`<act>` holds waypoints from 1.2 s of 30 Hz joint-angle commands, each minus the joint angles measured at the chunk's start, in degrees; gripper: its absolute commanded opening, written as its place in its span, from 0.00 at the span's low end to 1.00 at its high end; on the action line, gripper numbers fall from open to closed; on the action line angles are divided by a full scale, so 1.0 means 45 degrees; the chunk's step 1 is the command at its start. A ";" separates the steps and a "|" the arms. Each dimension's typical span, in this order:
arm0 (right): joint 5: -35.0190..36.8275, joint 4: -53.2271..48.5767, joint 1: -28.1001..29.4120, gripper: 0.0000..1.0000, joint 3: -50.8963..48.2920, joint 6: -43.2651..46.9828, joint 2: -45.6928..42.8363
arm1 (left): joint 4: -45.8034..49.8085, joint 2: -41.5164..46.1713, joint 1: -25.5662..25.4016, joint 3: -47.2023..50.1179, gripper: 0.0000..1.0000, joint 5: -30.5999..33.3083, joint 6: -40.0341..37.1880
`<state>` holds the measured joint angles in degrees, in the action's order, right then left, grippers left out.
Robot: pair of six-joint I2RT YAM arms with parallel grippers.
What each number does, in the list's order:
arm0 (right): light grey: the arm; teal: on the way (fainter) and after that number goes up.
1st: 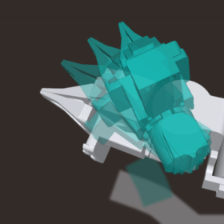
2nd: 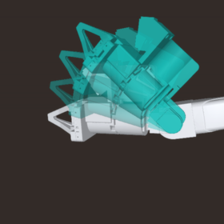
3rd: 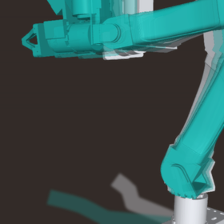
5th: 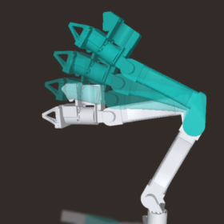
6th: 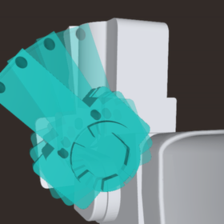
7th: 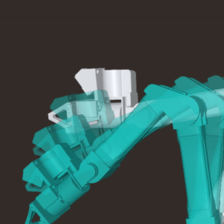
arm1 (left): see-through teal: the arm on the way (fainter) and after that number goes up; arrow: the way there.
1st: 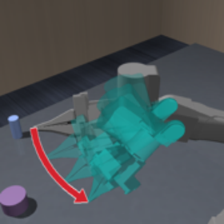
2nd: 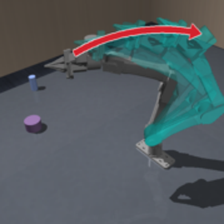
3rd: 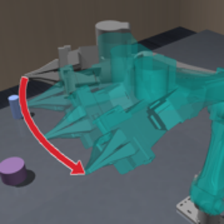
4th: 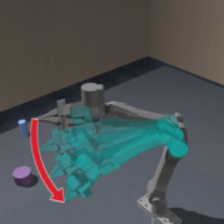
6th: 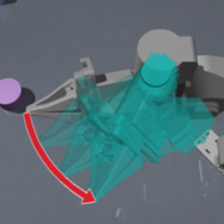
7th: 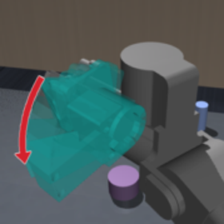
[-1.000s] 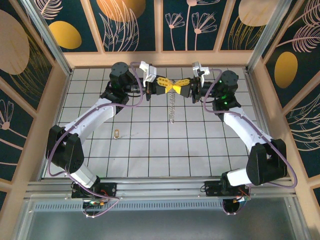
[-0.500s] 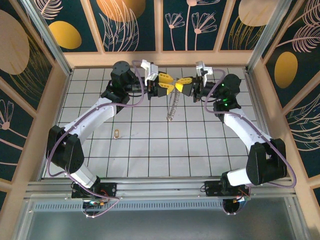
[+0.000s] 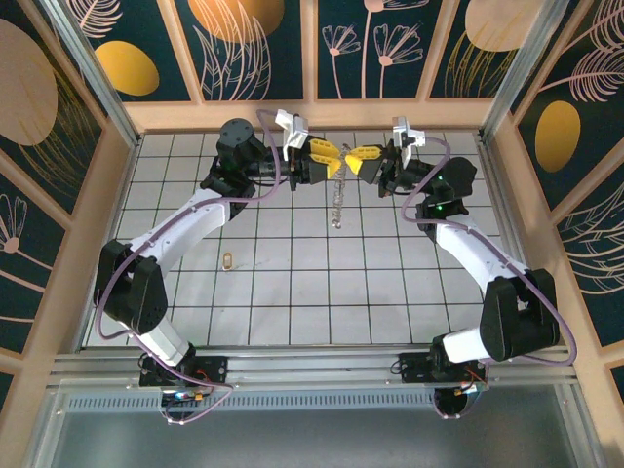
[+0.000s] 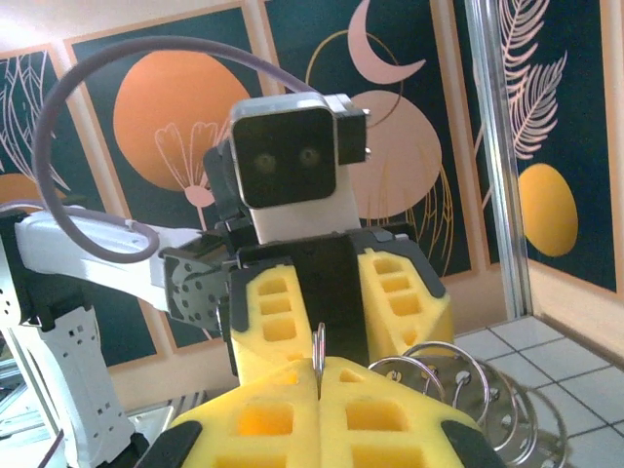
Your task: Put the keys on the keyring
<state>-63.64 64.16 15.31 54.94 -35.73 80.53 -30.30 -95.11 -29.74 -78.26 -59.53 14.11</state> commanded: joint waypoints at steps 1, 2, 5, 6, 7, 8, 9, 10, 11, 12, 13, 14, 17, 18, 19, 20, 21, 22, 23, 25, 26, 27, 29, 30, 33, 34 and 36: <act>0.0314 0.1668 -0.0063 0.00 -0.0066 -0.0621 0.0145 | -0.1296 -0.0041 -0.0028 -0.0076 0.30 0.0005 0.0909; 0.0342 0.1742 -0.0072 0.00 -0.0064 -0.0678 0.0175 | -0.1481 -0.0036 -0.0028 -0.0013 0.30 0.0043 0.1007; 0.0313 0.1903 -0.0064 0.00 -0.0066 -0.0796 0.0267 | -0.1795 -0.0053 -0.0031 0.0028 0.30 0.0083 0.1248; 0.0313 0.1938 -0.0063 0.00 -0.0060 -0.0839 0.0302 | -0.1819 -0.0056 -0.0032 0.0009 0.30 0.0078 0.1269; 0.0304 0.1962 -0.0054 0.00 -0.0063 -0.0868 0.0300 | -0.1873 -0.0056 -0.0023 -0.0010 0.30 0.0084 0.1303; 0.0294 0.1982 -0.0058 0.00 -0.0062 -0.0884 0.0316 | -0.1908 -0.0061 -0.0030 -0.0011 0.30 0.0069 0.1326; 0.0294 0.1999 -0.0061 0.00 -0.0081 -0.0907 0.0335 | -0.1941 -0.0070 -0.0033 -0.0012 0.30 0.0064 0.1339; 0.0294 0.2001 -0.0053 0.00 -0.0089 -0.0898 0.0350 | -0.1975 -0.0075 -0.0032 -0.0026 0.30 0.0064 0.1364; 0.0287 0.2008 -0.0049 0.00 -0.0081 -0.0923 0.0365 | -0.2005 -0.0075 -0.0018 -0.0031 0.30 0.0049 0.1387; 0.0289 0.2039 -0.0040 0.00 -0.0085 -0.0928 0.0394 | -0.2042 -0.0075 -0.0023 -0.0032 0.30 0.0035 0.1387; 0.0293 0.2038 -0.0034 0.00 -0.0084 -0.0940 0.0409 | -0.2079 -0.0094 -0.0032 -0.0049 0.29 0.0025 0.1418; 0.0283 0.2043 -0.0008 0.00 -0.0070 -0.0948 0.0431 | -0.2102 -0.0112 -0.0033 -0.0051 0.29 0.0008 0.1435; 0.0268 0.2050 0.0029 0.00 -0.0028 -0.0956 0.0489 | -0.2278 -0.0190 -0.0032 -0.0099 0.29 -0.0129 0.1598; 0.0255 0.2051 0.0034 0.00 -0.0013 -0.0962 0.0502 | -0.2308 -0.0229 -0.0025 -0.0119 0.29 -0.0170 0.1665; 0.0255 0.2051 0.0025 0.00 0.0015 -0.0967 0.0519 | -0.2327 -0.0268 -0.0027 -0.0146 0.29 -0.0218 0.1699; 0.0272 0.2046 0.0043 0.00 0.0013 -0.0965 0.0536 | -0.2349 -0.0288 -0.0028 -0.0165 0.29 -0.0257 0.1755; 0.0257 0.2050 0.0035 0.00 0.0036 -0.0962 0.0528 | -0.2367 -0.0319 -0.0023 -0.0186 0.29 -0.0316 0.1791; 0.0267 0.2051 0.0048 0.00 0.0051 -0.0967 0.0527 | -0.2382 -0.0329 -0.0032 -0.0204 0.28 -0.0325 0.1834; 0.0264 0.2054 0.0070 0.00 0.0056 -0.0967 0.0522 | -0.2387 -0.0366 -0.0028 -0.0231 0.28 -0.0346 0.1846; 0.0277 0.2040 0.0075 0.00 0.0045 -0.0960 0.0538 | -0.2444 -0.0405 -0.0033 -0.0227 0.27 -0.0390 0.1903; 0.0255 0.2032 0.0087 0.00 0.0066 -0.0967 0.0538 | -0.2479 -0.0417 -0.0030 -0.0226 0.26 -0.0404 0.1935; 0.0237 0.2028 0.0106 0.00 0.0058 -0.0953 0.0542 | -0.2484 -0.0423 -0.0026 -0.0246 0.26 -0.0423 0.1943; 0.0240 0.2020 0.0117 0.00 0.0064 -0.0953 0.0555 | -0.2504 -0.0460 -0.0027 -0.0282 0.25 -0.0463 0.1982; 0.0236 0.1983 0.0139 0.00 0.0088 -0.0948 0.0567 | -0.2514 -0.0479 -0.0028 -0.0302 0.25 -0.0481 0.1995; 0.0217 0.1918 0.0199 0.00 0.0116 -0.0908 0.0604 | -0.2616 -0.0524 -0.0049 -0.0324 0.25 -0.0542 0.2059; 0.0221 0.1895 0.0219 0.00 0.0130 -0.0888 0.0617 | -0.2638 -0.0524 -0.0050 -0.0324 0.25 -0.0541 0.2080; 0.0221 0.1830 0.0216 0.00 0.0147 -0.0831 0.0633 | -0.2678 -0.0543 -0.0045 -0.0324 0.24 -0.0570 0.2099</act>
<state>-62.83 69.23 15.86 54.61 -39.57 83.31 -39.55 -97.17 -29.74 -78.26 -60.77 22.63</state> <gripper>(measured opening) 0.046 0.245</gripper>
